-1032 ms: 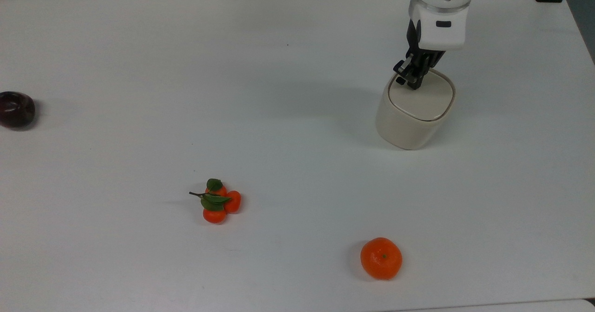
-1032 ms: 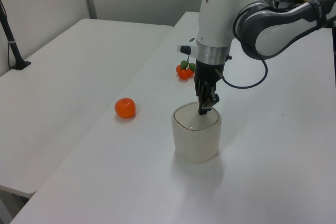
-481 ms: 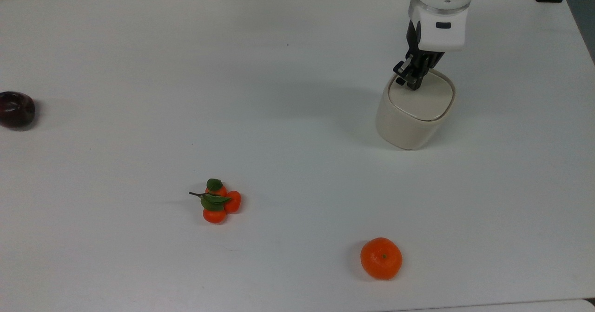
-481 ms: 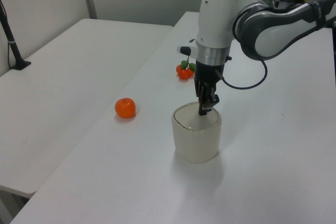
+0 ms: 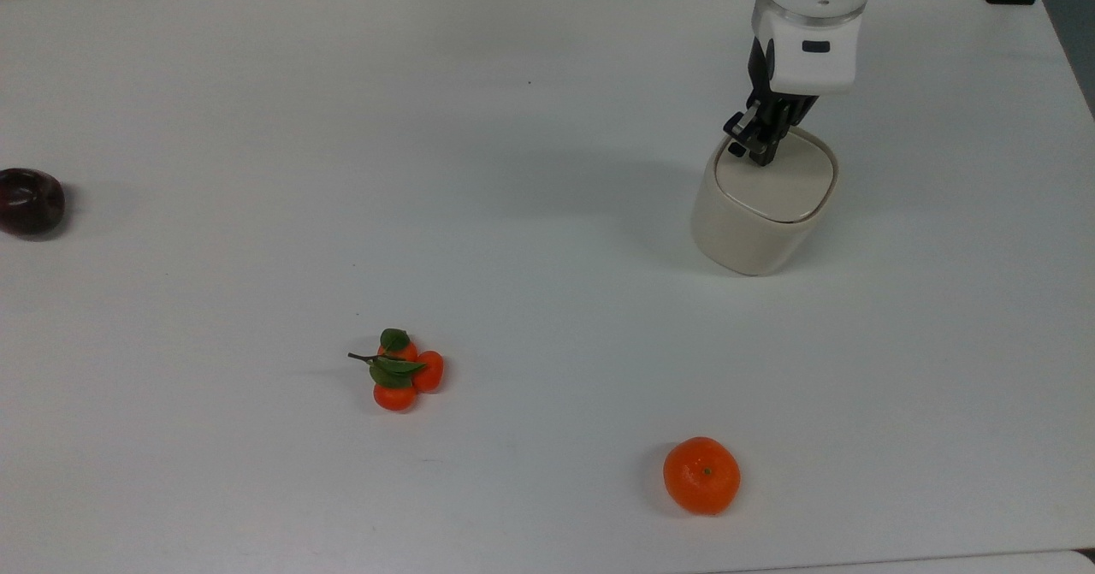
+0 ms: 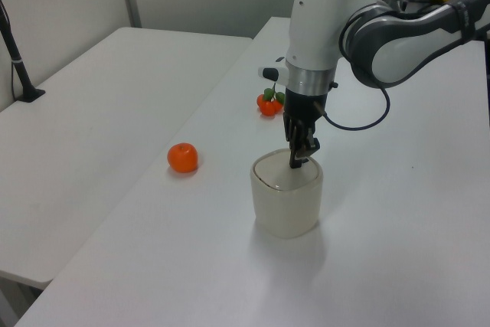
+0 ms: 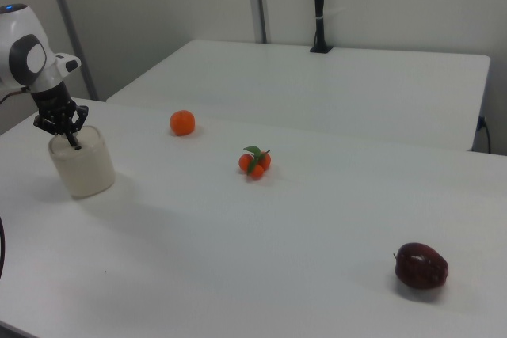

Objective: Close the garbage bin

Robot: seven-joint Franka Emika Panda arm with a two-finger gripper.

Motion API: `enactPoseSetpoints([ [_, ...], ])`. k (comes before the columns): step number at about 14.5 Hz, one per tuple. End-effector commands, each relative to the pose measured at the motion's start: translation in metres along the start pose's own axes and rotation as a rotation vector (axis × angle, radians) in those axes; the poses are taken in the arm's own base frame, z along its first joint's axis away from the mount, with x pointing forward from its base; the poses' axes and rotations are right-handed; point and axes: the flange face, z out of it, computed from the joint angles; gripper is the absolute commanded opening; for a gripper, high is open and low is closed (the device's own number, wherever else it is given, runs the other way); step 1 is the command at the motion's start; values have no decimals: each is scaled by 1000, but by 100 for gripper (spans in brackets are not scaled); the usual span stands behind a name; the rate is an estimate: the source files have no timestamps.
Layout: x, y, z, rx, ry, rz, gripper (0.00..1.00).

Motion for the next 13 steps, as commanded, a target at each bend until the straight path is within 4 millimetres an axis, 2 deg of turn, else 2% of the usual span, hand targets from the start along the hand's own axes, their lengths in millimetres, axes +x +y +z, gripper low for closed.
enactPoseSetpoints([
  [1, -7, 16, 2, -5, -38, 7, 0],
  [3, -15, 44, -27, -3, -30, 63, 0],
  [7, -45, 108, -63, -16, -24, 172, 0],
  [10, -78, 165, -90, -19, -48, 271, 0],
  [13, -120, 212, -125, -17, -83, 387, 0],
])
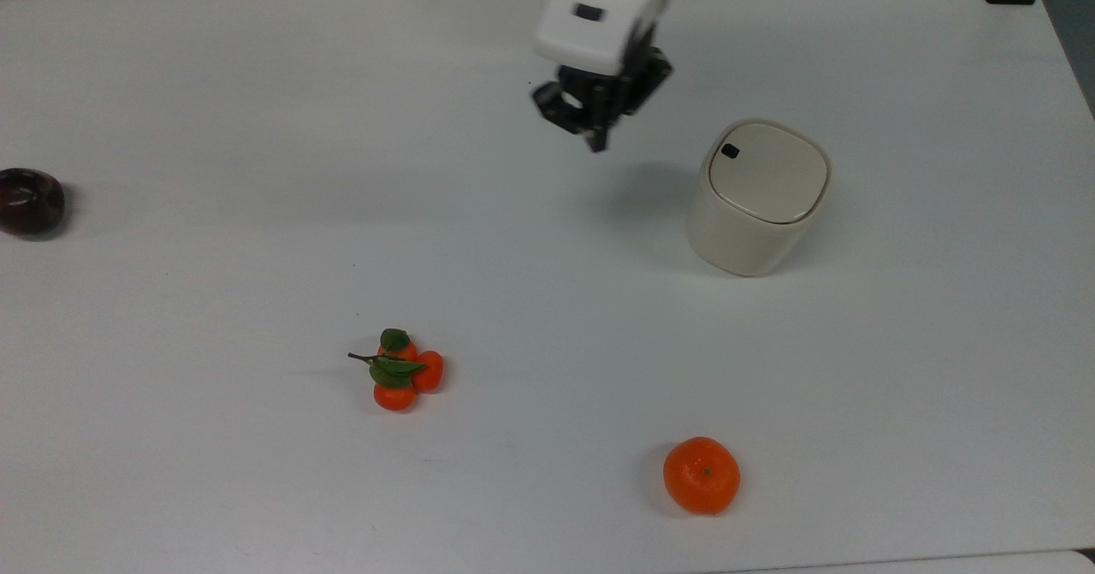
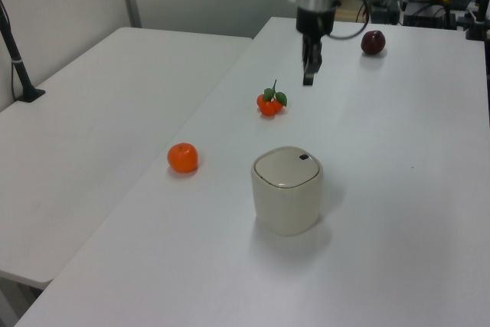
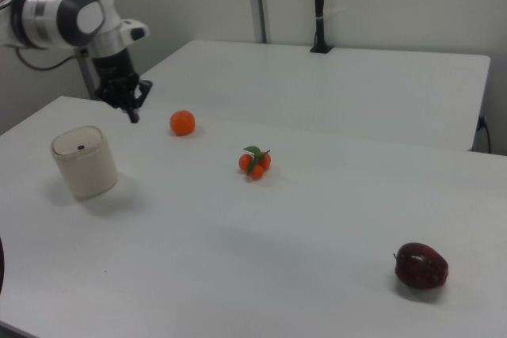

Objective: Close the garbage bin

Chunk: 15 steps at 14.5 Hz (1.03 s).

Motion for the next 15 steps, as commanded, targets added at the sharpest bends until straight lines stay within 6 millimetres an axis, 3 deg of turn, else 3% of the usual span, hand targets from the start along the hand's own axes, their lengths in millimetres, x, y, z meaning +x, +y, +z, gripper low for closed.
enactPoseSetpoints([
  [1, -44, 66, -47, -5, -43, 176, 0],
  [2, -62, 88, -60, -4, -62, 238, 0],
  [5, -95, 115, -81, 5, -104, 307, 0],
  [10, -107, 130, -85, -72, -135, 390, 4],
  [11, -108, 130, -85, -84, -139, 387, 17],
  [12, -109, 130, -85, -87, -144, 380, 39],
  [13, -111, 131, -88, -87, -141, 379, 75],
  [14, -112, 131, -85, -88, -144, 379, 93],
  [15, -112, 131, -84, -93, -147, 379, 100],
])
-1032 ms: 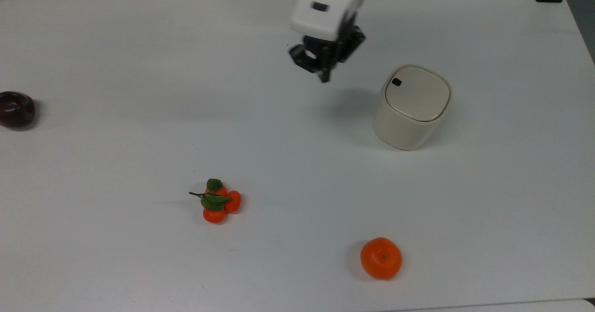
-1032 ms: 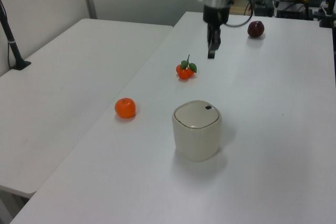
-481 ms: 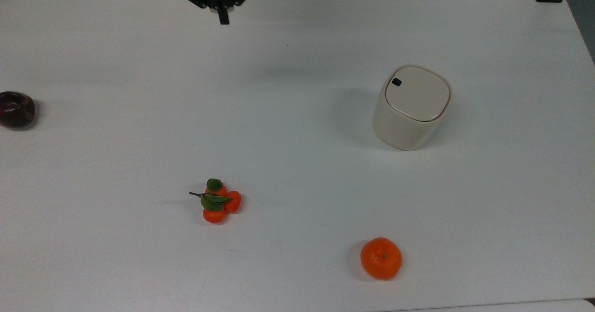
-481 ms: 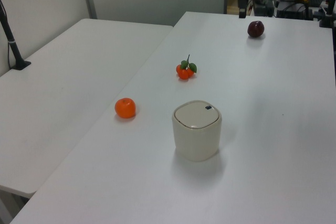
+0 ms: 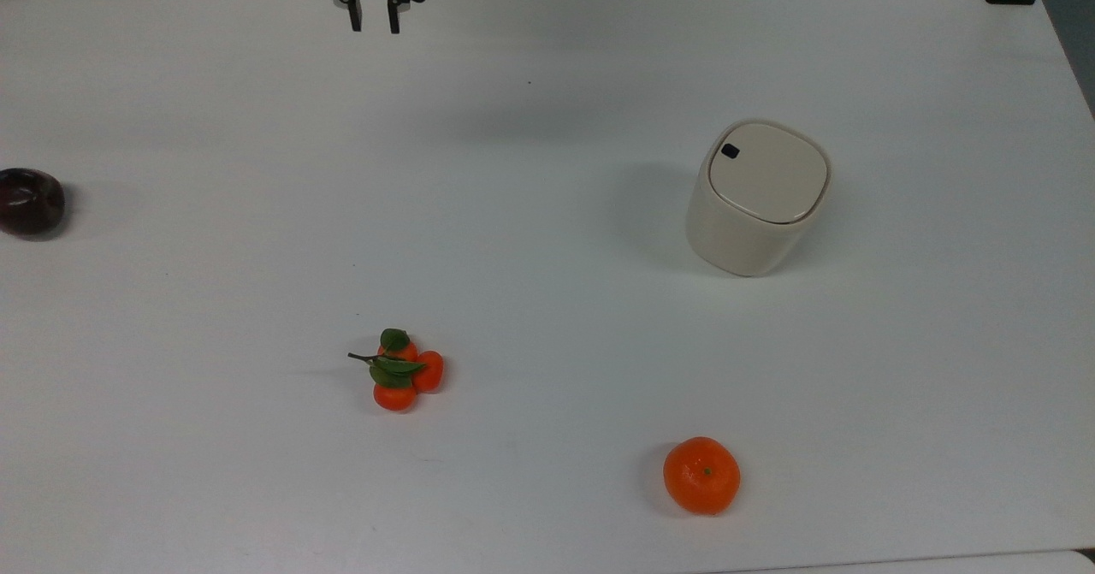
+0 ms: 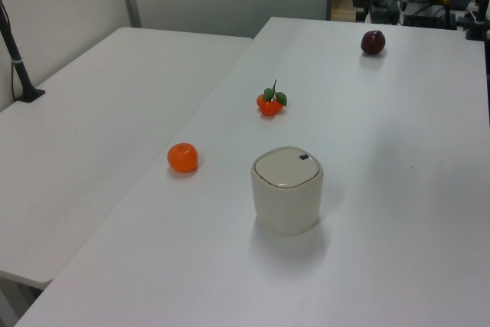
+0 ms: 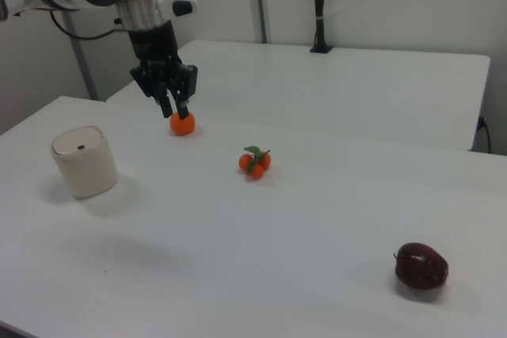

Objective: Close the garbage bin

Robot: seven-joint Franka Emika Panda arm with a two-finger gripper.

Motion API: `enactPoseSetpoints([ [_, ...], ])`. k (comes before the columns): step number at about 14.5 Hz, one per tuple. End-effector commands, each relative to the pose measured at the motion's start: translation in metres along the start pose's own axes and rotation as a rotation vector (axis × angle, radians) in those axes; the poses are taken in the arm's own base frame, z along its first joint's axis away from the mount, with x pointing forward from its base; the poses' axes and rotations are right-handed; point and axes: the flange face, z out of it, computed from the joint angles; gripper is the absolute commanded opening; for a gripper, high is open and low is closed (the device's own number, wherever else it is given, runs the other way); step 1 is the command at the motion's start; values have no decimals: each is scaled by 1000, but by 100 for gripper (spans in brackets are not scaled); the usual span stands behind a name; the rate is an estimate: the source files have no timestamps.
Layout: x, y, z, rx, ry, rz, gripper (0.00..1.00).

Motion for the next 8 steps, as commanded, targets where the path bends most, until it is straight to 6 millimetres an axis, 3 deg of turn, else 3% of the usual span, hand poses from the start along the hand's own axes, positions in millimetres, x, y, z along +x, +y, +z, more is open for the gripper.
enactPoseSetpoints([
  [1, -11, -3, 0, -31, -21, 23, 100],
  [8, -16, 0, -8, -34, -8, 49, 100],
])
